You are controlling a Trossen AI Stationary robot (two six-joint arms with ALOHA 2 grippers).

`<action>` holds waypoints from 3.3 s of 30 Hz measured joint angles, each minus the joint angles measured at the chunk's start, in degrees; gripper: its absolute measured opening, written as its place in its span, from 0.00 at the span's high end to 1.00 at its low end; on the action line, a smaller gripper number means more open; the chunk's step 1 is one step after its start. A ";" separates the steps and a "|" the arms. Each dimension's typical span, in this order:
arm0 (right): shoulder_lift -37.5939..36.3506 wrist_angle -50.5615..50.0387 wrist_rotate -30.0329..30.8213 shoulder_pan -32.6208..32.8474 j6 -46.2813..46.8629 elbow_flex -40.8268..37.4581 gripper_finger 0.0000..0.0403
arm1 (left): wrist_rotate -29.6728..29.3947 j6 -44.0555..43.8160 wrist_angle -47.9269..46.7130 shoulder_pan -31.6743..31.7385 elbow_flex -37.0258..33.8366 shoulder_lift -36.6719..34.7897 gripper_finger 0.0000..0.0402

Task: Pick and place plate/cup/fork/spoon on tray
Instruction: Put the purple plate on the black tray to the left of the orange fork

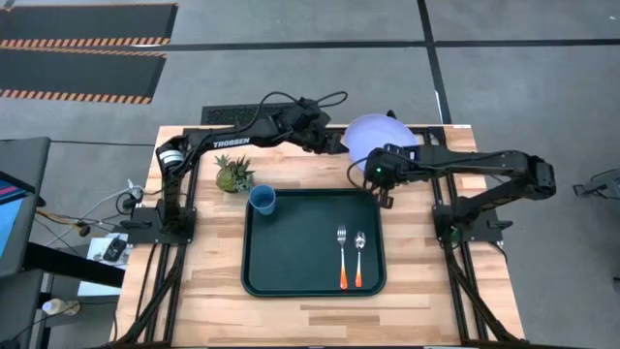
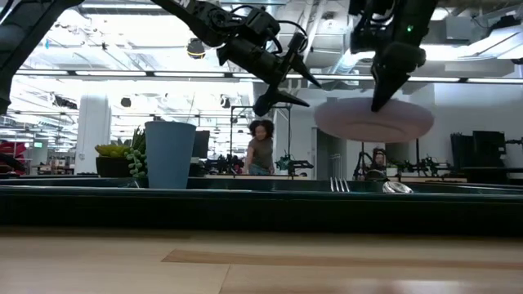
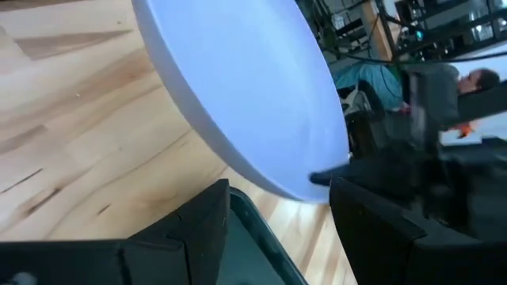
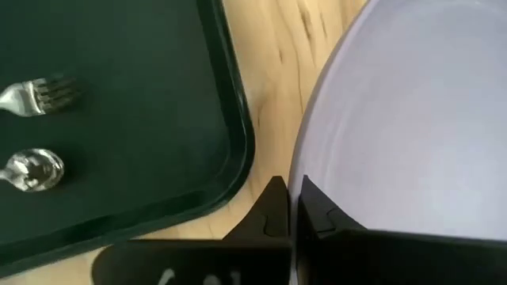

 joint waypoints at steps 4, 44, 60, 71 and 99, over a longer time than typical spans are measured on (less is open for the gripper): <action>-0.01 -0.34 0.90 1.77 0.04 1.44 0.99 | -0.87 -0.56 -0.48 0.02 0.00 0.01 0.49; -0.03 4.65 -0.77 7.30 5.35 4.56 0.64 | -10.85 -3.44 -2.98 -0.87 0.02 0.52 1.00; -3.91 -18.27 9.15 13.06 12.09 38.57 0.37 | -10.81 5.36 -20.85 -3.23 -0.05 -8.80 1.00; -13.61 -19.35 14.63 13.48 17.43 41.61 0.44 | -31.69 -9.93 -41.28 -17.24 -10.94 -32.05 1.00; -15.25 -19.61 14.47 12.00 17.94 41.56 0.45 | -40.66 -83.74 -32.34 -62.02 -37.62 -33.37 1.00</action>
